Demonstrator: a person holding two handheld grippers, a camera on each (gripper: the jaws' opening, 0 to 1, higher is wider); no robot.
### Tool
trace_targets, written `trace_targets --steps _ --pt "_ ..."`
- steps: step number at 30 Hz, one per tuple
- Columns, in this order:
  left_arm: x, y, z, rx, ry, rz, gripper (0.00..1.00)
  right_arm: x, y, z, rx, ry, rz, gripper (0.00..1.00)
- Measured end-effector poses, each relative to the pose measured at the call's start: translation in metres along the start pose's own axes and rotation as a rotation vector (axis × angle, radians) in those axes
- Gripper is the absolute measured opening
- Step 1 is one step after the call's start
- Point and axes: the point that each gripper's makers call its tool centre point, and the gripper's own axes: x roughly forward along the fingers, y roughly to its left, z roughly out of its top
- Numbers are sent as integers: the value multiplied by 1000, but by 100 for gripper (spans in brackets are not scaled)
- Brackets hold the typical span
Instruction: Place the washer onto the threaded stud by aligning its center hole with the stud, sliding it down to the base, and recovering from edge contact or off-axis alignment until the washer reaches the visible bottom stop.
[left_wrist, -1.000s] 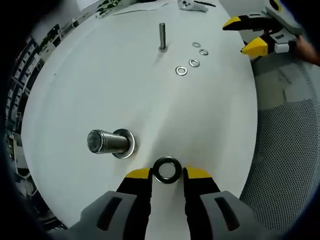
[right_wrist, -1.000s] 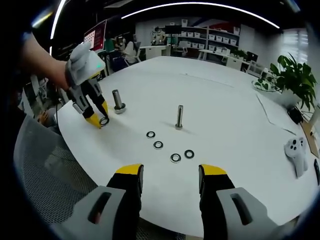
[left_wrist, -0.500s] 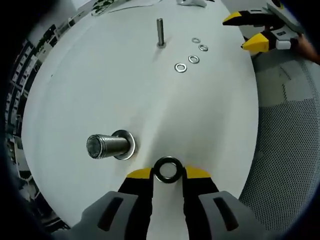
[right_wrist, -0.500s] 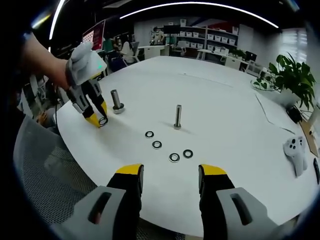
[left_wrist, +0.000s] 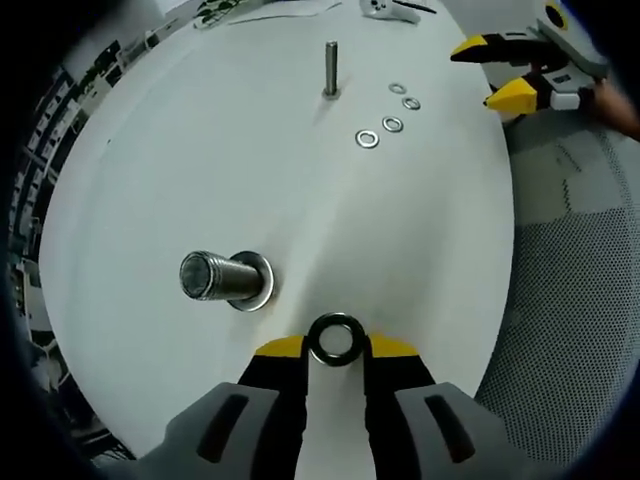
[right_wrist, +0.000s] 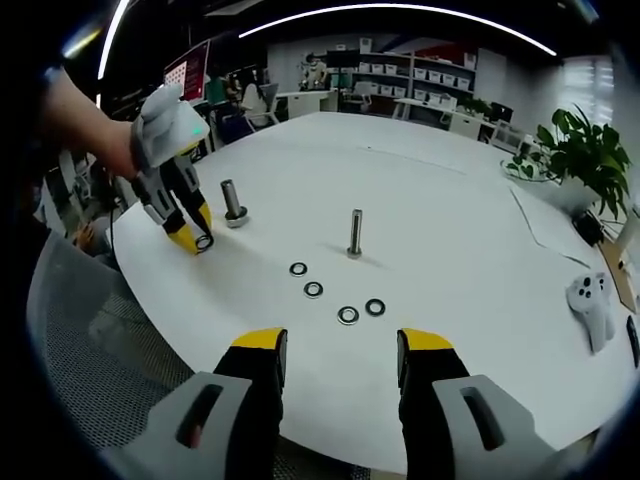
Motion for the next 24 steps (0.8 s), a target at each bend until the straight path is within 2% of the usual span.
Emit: trace_targets --steps 8,16,24 --pt "-7 3 -8 -8 -14 4 18 0 0 0 1 0 4 47" --pt "-20 8 -5 -12 -37 12 18 1 1 0 -2 -2 8 47" --pt "-35 18 1 19 -38 22 18 0 1 1 -3 -3 10 47"
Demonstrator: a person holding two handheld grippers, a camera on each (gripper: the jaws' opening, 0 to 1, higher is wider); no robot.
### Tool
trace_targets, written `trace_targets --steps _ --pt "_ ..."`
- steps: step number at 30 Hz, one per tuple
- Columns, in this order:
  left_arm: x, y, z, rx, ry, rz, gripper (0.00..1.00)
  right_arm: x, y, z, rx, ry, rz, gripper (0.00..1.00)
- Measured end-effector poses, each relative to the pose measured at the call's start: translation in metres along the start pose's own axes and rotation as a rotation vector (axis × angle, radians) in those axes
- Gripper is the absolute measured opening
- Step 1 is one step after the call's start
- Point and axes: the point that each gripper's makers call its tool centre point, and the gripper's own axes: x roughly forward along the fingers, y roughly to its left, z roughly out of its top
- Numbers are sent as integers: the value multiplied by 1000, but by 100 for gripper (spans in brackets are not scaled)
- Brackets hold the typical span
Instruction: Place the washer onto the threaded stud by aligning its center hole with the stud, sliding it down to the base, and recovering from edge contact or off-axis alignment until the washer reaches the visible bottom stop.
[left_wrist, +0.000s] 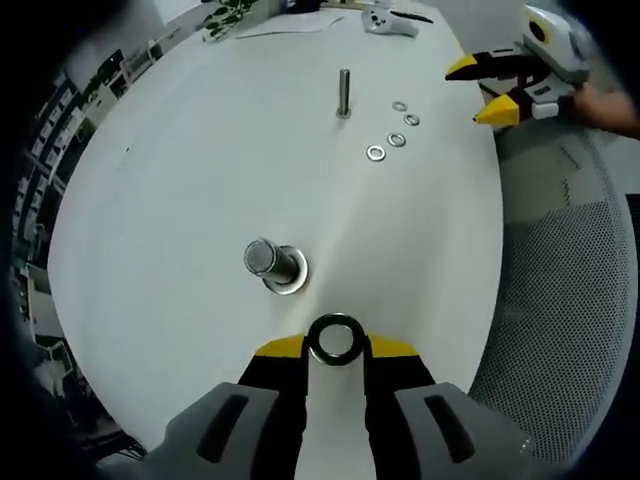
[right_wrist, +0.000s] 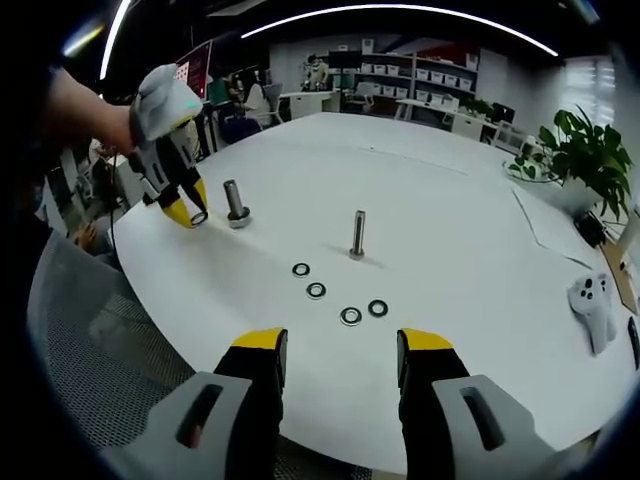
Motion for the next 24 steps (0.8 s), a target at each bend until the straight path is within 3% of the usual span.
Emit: trace_targets --steps 24 --pt "-33 32 38 56 -33 41 18 -1 1 1 3 -3 2 46"
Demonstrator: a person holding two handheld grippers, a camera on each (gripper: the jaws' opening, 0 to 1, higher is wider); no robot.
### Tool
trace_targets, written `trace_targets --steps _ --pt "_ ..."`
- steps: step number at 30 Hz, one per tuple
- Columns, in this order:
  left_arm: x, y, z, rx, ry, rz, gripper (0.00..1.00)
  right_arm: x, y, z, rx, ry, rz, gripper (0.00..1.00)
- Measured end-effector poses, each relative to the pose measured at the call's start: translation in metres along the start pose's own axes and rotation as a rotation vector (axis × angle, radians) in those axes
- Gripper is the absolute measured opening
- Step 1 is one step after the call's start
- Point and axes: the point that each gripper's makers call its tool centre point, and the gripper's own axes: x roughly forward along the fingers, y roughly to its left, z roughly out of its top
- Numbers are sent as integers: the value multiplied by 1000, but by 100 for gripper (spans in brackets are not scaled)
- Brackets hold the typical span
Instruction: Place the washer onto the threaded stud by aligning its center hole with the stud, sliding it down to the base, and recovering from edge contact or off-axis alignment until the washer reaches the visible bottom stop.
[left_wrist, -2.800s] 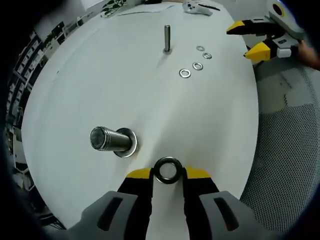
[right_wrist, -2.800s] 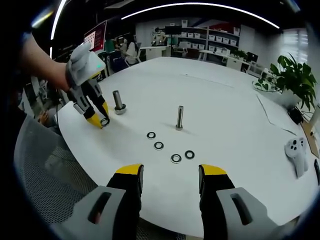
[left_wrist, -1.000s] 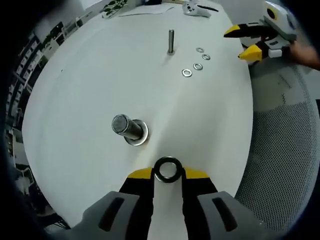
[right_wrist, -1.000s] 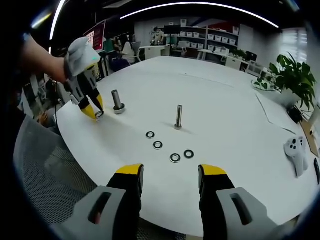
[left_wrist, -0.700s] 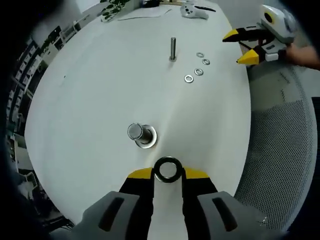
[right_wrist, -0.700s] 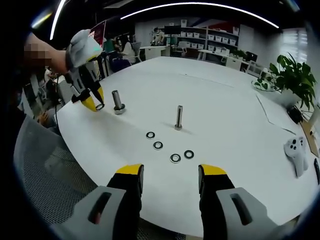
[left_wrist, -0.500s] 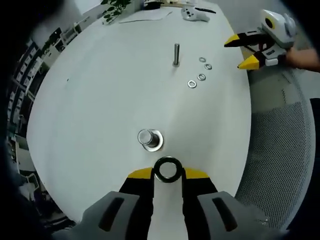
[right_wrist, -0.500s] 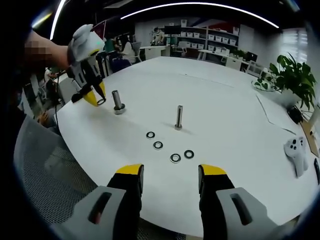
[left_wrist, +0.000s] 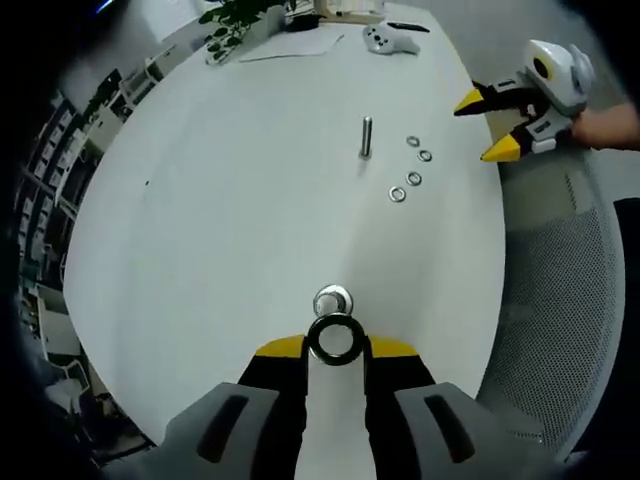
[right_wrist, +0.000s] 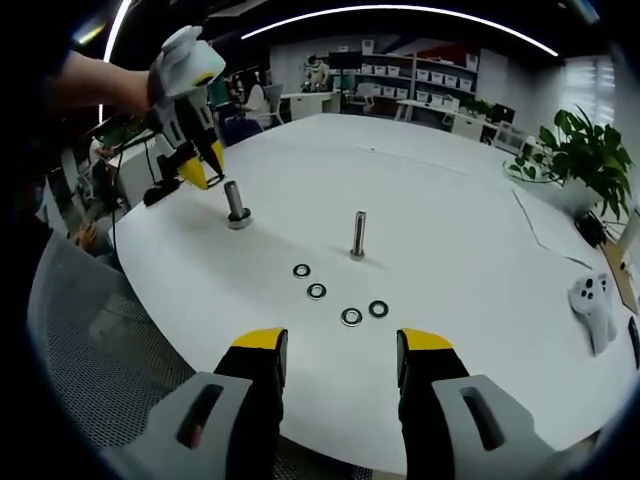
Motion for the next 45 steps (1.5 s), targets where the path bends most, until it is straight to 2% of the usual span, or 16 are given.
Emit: trace_targets --steps 7,18,30,35,45 --pt "5 1 12 28 -5 3 18 0 -1 0 1 1 0 46" --pt "13 4 15 47 18 -8 18 1 -1 -1 2 3 1 46" --pt "22 2 14 52 45 -18 18 1 -1 -1 2 2 0 46" --pt "31 1 11 71 66 -21 18 1 -1 -1 1 4 -1 46" --pt "48 1 5 57 91 -33 18 1 -1 -2 3 7 0 45"
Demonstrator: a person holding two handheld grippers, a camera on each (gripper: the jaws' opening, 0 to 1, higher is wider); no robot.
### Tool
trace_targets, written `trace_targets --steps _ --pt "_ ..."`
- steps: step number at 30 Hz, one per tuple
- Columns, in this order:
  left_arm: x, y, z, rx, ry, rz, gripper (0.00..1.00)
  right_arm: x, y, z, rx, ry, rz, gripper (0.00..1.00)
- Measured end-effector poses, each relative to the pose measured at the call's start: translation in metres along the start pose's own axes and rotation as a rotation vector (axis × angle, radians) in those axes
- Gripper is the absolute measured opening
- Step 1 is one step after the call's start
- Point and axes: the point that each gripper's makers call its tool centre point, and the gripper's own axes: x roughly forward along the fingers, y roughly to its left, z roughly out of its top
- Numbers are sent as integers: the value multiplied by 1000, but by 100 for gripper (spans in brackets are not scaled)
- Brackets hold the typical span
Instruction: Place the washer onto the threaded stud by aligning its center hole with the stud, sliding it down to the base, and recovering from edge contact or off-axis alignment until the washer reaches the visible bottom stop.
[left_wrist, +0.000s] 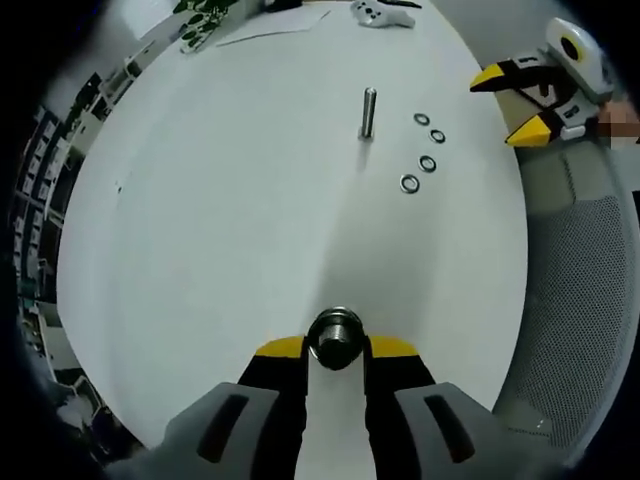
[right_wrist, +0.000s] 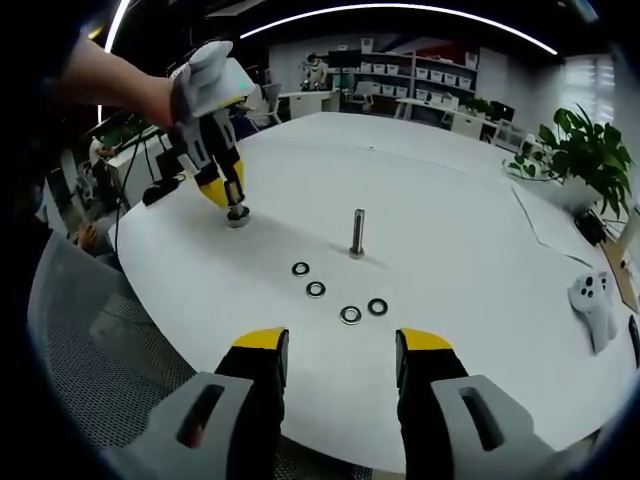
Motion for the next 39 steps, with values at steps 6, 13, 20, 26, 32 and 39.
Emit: trace_targets --steps 6,13,20,26,32,39 --pt "6 -1 -2 7 17 -4 18 0 -1 0 3 0 -3 45" --pt "10 -1 -4 11 19 2 19 0 -1 0 4 -2 -4 45" --pt "14 0 -4 12 20 6 19 -1 -2 1 7 -5 -8 45" --pt "15 0 -4 19 25 3 19 -1 -4 1 4 -9 -14 45" --pt "16 0 -4 10 12 -5 20 -1 -3 2 5 -10 -13 45" --pt "15 0 -2 12 -30 6 25 -1 -3 2 5 -9 -14 45"
